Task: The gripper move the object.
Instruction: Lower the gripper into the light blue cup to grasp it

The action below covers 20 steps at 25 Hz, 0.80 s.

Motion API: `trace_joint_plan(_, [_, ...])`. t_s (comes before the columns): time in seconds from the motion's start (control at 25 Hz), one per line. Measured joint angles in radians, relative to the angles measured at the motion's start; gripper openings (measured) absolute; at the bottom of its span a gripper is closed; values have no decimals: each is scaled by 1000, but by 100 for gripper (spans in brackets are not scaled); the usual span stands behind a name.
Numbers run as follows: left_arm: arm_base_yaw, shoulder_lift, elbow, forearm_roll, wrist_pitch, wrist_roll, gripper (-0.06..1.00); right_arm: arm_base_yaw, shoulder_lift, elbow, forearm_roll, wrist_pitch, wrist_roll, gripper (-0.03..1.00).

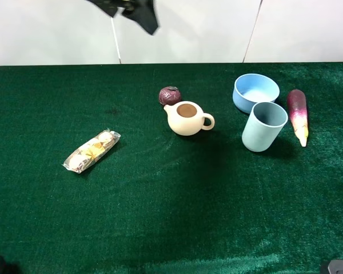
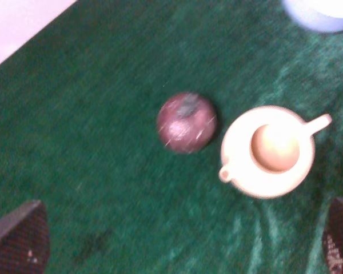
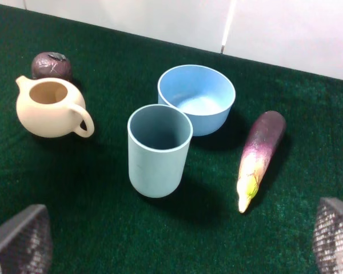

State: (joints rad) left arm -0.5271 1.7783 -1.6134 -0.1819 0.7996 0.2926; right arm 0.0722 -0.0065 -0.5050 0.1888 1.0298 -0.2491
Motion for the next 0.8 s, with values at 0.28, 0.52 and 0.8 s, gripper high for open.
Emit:
trace_joint_plan(0.28, [-103,128,-144,-20,-1,1,95,0,0,0,0,0,1,69])
trace_joint_plan(0.52, [-179,226,-243,-54,-18,1,95,0,0,0,0,0,1,69])
trace_joint_plan(0.8, [-261,333,-333,-69,-23,1,95,0,0,0,0,0,1,69])
